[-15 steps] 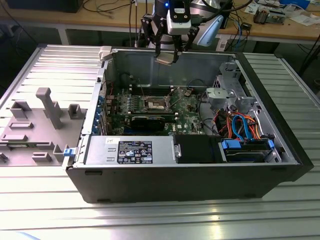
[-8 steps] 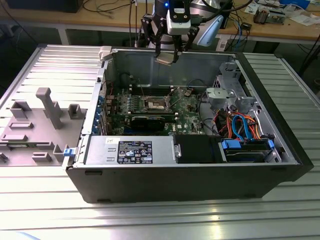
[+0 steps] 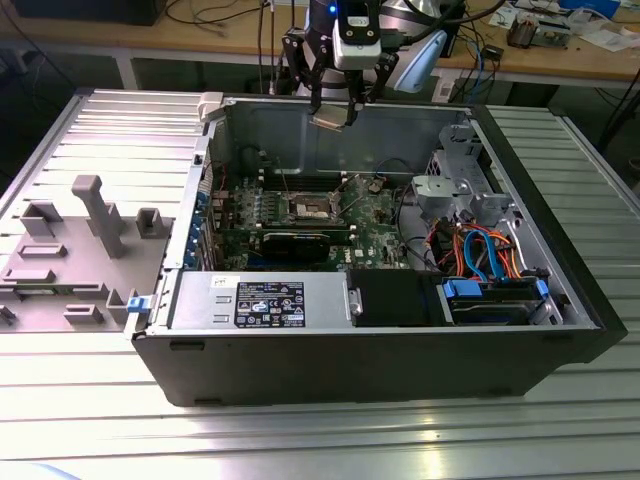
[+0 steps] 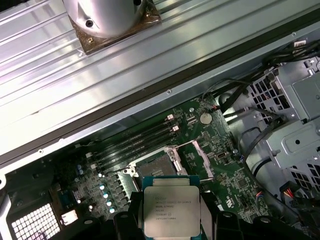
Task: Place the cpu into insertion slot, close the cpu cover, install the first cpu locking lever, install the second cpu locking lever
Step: 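Place the cpu into insertion slot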
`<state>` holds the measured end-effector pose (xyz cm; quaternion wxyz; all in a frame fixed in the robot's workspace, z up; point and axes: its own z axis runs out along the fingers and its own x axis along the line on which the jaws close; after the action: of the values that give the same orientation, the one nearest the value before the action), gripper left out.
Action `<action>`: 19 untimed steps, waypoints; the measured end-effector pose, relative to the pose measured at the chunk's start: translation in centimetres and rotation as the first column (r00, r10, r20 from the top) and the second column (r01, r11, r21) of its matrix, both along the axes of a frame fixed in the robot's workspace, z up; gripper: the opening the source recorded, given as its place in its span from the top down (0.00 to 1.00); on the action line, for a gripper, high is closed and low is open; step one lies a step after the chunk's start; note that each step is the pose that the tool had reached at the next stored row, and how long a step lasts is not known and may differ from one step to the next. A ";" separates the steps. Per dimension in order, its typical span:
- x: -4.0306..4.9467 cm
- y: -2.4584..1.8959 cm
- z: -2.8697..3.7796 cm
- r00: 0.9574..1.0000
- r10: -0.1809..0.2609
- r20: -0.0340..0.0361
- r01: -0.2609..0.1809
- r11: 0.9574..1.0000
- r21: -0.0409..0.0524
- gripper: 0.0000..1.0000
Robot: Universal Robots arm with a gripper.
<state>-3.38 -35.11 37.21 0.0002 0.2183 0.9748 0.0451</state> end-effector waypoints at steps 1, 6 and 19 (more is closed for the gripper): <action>0.00 0.00 0.00 1.000 -0.001 0.000 0.001 1.000 0.000 0.46; 0.00 0.00 0.00 1.000 -0.002 0.000 0.002 1.000 0.000 0.46; 0.00 0.00 -0.04 0.996 -0.086 0.000 0.086 0.996 0.000 0.46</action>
<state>-3.38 -35.11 37.17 0.0022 0.2601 0.9645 0.0451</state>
